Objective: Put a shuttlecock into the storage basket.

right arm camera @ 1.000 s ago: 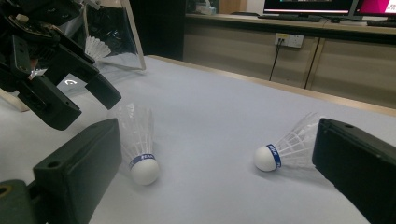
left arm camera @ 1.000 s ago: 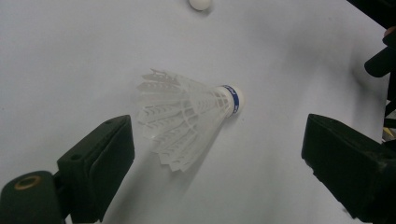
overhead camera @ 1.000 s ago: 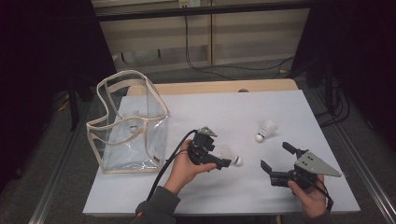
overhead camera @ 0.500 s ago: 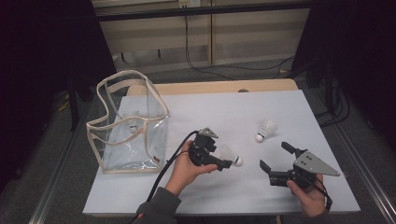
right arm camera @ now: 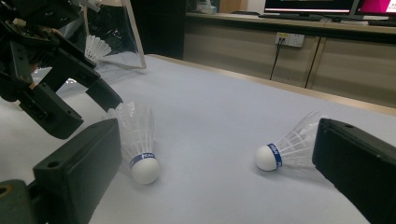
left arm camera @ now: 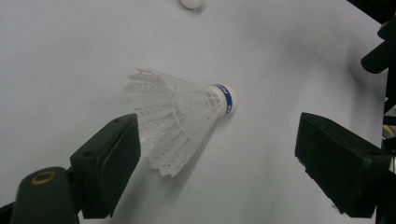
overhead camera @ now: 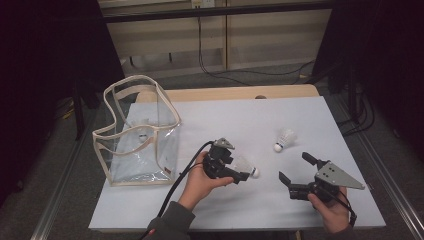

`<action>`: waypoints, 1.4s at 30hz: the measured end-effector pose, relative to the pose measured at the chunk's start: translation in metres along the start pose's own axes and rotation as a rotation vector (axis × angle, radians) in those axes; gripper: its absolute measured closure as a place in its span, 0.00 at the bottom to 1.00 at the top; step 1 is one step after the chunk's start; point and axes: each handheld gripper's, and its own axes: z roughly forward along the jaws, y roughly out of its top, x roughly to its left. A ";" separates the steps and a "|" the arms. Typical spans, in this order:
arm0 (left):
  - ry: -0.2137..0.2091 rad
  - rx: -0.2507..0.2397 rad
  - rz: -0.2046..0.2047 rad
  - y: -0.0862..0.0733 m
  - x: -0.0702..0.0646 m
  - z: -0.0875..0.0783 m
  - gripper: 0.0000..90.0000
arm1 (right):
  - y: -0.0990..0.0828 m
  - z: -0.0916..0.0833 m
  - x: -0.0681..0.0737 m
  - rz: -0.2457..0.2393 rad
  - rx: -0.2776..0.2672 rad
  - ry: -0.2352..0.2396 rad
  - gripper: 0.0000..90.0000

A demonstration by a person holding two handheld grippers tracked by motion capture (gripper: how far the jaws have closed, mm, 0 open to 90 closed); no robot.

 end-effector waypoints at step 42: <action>-0.013 -0.016 0.076 -0.004 0.006 0.024 0.52 | -0.002 0.000 -0.001 -0.006 0.005 0.006 0.02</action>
